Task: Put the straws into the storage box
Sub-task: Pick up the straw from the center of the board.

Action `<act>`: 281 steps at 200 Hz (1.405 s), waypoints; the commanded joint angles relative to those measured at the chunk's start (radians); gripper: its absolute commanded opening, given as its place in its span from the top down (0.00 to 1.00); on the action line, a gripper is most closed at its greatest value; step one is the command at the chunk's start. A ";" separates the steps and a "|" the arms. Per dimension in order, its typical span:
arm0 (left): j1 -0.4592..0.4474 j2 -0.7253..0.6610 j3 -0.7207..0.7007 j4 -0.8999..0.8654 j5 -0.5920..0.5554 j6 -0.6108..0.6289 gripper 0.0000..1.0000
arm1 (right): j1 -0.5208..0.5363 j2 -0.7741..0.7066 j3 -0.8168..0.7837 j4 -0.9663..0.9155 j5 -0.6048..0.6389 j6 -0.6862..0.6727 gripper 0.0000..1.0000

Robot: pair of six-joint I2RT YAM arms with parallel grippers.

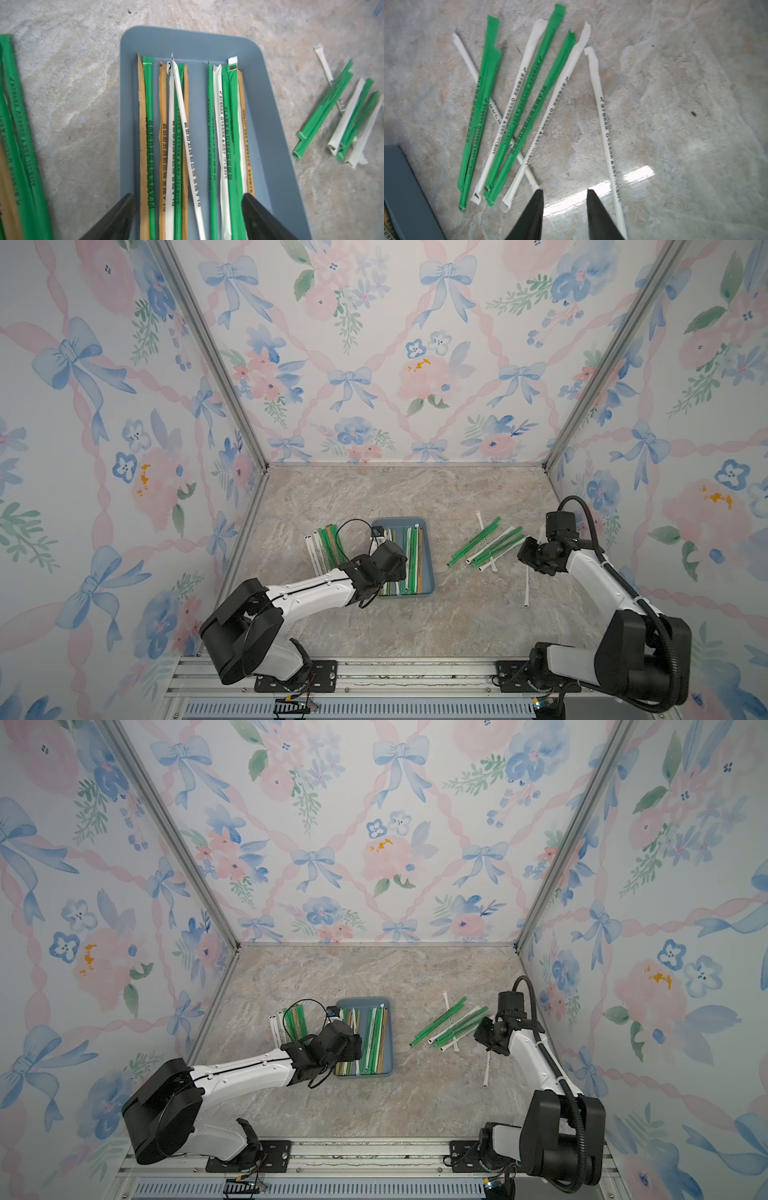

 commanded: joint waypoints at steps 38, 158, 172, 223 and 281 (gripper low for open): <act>-0.032 -0.009 0.020 0.002 -0.076 0.045 0.02 | -0.117 0.095 -0.009 -0.009 -0.018 -0.023 0.63; -0.034 -0.017 0.009 0.004 -0.095 0.071 0.02 | -0.070 0.315 0.093 -0.068 0.035 -0.087 0.79; -0.034 -0.021 0.007 0.003 -0.094 0.066 0.02 | -0.062 0.336 0.101 -0.076 0.041 -0.088 0.83; -0.034 -0.052 -0.014 0.007 -0.096 0.046 0.02 | -0.031 0.332 0.092 -0.067 0.050 -0.090 0.94; -0.034 -0.058 -0.024 0.007 -0.093 0.034 0.02 | 0.067 0.203 0.124 -0.119 0.076 -0.095 0.97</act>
